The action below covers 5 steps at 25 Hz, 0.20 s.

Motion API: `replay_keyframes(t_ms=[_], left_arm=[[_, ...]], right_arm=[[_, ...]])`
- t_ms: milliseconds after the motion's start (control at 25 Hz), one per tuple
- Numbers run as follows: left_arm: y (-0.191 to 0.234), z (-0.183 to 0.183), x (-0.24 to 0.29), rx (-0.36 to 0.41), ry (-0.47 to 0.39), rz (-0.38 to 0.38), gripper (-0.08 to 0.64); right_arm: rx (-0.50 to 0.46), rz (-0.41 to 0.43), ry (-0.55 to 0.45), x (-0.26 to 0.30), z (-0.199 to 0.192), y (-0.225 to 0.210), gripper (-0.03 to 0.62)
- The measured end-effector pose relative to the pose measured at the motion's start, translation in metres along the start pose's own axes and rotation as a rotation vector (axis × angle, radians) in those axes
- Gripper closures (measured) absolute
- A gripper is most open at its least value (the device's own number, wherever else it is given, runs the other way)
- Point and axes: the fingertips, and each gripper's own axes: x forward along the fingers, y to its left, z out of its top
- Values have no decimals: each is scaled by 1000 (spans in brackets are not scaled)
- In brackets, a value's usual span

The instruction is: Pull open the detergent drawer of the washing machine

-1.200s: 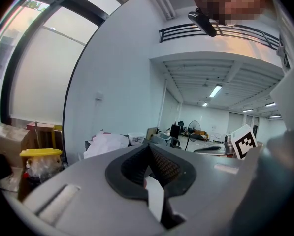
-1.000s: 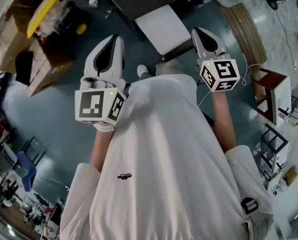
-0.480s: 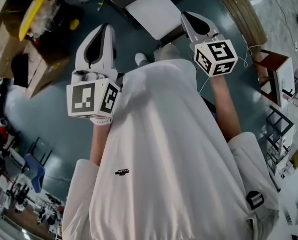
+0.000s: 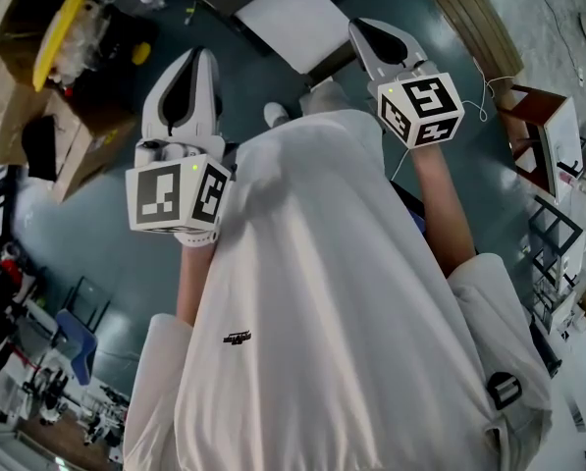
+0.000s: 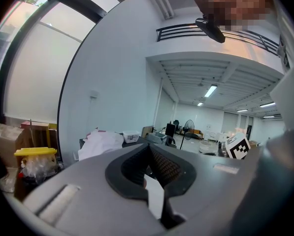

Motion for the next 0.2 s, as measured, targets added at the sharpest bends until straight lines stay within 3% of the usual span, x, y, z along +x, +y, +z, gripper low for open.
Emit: replay_keyframes(t_ms=[200], left_arm=[[12,0,-2,0,2,2,546]], right_arm=[[-5,9,1,8,0,9,591]])
